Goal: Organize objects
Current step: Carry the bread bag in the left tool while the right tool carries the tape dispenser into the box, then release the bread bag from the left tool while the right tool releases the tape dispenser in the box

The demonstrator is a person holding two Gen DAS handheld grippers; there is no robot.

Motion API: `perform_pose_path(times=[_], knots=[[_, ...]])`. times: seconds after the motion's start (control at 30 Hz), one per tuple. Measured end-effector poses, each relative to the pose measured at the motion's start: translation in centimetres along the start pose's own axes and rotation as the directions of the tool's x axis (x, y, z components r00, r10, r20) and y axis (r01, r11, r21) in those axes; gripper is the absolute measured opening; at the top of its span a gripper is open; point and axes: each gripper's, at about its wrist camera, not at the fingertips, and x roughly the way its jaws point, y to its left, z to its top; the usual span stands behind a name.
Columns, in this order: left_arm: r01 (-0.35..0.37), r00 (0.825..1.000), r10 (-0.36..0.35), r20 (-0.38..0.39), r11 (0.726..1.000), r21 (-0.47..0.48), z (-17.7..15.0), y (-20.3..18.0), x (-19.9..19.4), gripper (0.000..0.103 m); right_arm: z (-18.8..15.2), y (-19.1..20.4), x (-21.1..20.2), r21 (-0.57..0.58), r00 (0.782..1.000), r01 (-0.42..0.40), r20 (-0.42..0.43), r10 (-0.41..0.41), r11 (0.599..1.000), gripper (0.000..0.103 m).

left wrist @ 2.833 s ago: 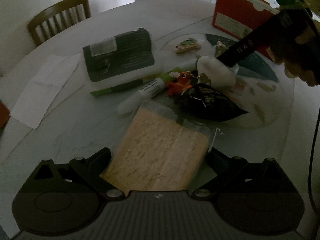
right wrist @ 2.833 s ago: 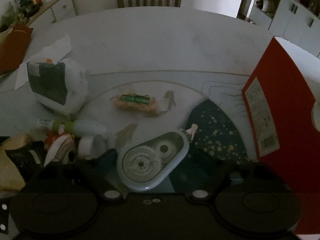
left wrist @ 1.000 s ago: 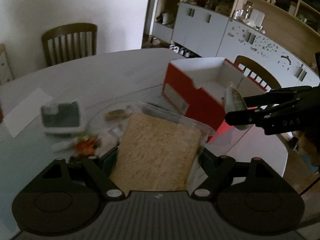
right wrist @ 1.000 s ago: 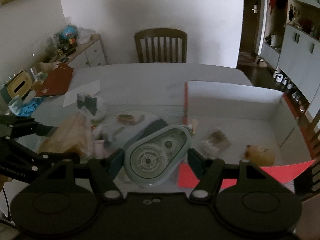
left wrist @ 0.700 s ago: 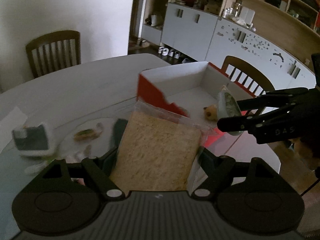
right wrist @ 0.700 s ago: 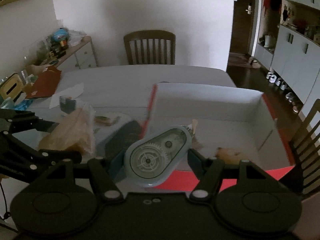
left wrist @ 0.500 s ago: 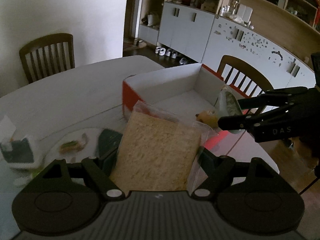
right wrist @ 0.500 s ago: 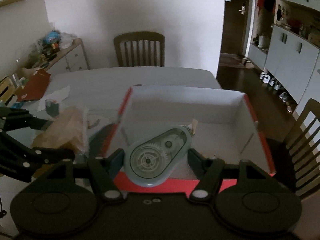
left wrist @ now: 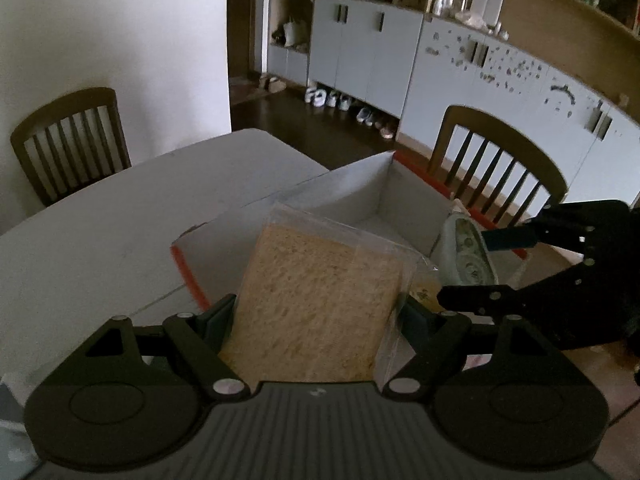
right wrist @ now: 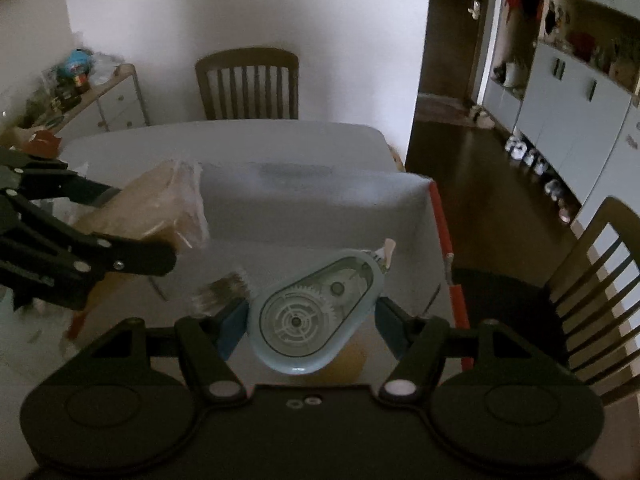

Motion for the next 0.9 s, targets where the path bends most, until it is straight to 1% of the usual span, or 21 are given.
perform_pose_path(times=[0.2, 0.3, 0.37, 0.53, 0.67, 0.77, 0.9], knots=[[-0.047, 0.997, 0.05, -0.064, 0.998, 0.043, 1.5, -1.3, 4.4, 0.083, -0.1, -1.7, 2.5, -0.017, 0.998, -0.022, -0.06, 0.021, 1.0, 0.068], [-0.066, 0.993, 0.073, -0.091, 0.995, 0.075, 1.8, -1.9, 6.3, 0.082, -0.1, -1.8, 3.5, -0.037, 0.996, -0.029, -0.08, 0.026, 0.999, 0.068], [-0.07, 0.991, 0.079, -0.105, 0.994, 0.084, 2.0, -2.2, 7.3, 0.08, -0.1, -1.8, 4.1, -0.053, 0.995, -0.035, -0.09, 0.03, 0.998, 0.068], [-0.084, 0.984, 0.099, -0.15, 0.991, 0.104, 2.0, -2.4, 10.0, 0.08, -0.1, -1.8, 5.5, -0.094, 0.992, -0.038, -0.123, 0.027, 0.995, 0.068], [-0.098, 0.975, 0.117, -0.188, 0.989, 0.107, 1.7, -2.3, 11.6, 0.08, 0.3, -1.4, 6.1, -0.13, 0.99, -0.053, -0.137, 0.035, 0.99, 0.068], [-0.111, 0.969, 0.133, -0.207, 0.987, 0.118, 1.4, -2.3, 12.3, 0.08, 0.1, -0.6, 6.5, -0.186, 0.988, -0.055, -0.154, 0.026, 0.981, 0.069], [-0.111, 0.961, 0.133, -0.242, 0.988, 0.103, 1.6, -2.1, 13.0, 0.08, 0.3, -0.5, 7.1, -0.199, 0.984, -0.073, -0.177, 0.038, 0.977, 0.069]])
